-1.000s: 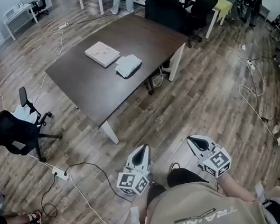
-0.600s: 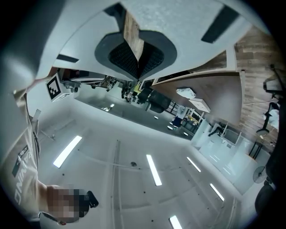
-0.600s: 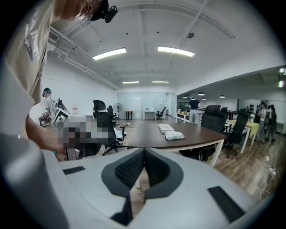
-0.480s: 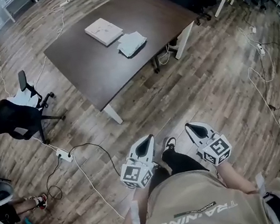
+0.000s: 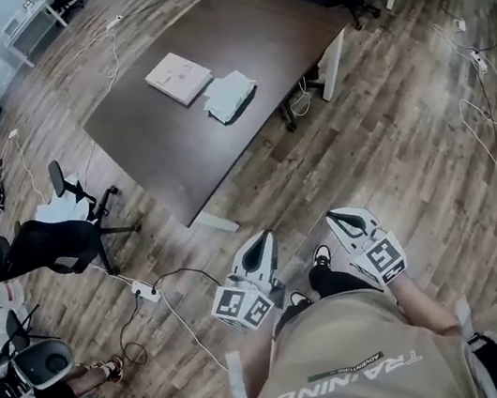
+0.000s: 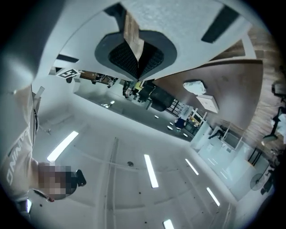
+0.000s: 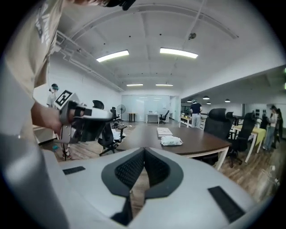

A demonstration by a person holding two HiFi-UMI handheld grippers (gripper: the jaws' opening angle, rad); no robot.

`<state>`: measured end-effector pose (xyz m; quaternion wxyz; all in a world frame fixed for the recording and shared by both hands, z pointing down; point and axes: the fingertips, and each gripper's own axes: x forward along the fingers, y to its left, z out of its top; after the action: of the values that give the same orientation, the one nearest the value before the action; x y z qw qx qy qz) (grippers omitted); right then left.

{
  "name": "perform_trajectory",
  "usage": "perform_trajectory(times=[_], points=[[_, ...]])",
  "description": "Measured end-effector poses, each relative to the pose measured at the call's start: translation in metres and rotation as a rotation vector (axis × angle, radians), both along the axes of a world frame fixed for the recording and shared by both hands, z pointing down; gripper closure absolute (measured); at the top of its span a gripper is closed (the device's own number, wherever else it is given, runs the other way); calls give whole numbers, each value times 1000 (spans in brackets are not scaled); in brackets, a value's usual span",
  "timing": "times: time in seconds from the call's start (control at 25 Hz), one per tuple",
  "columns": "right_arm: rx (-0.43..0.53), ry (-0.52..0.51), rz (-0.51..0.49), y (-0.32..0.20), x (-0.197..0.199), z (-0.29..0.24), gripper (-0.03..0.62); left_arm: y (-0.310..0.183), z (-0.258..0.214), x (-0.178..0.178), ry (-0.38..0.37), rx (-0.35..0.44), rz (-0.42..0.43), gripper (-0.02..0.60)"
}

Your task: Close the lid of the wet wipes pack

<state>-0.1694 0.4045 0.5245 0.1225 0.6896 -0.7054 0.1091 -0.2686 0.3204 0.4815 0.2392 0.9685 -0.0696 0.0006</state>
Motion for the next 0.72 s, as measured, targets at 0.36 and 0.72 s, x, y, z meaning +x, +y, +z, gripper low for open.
perform_trajectory(times=[0.36, 0.72], points=[[49, -50, -24, -25, 90, 12, 580, -19, -18, 92, -46, 85, 25, 572], [38, -240, -7, -39, 122, 33, 580, -46, -4, 118, -108, 43, -1, 572]])
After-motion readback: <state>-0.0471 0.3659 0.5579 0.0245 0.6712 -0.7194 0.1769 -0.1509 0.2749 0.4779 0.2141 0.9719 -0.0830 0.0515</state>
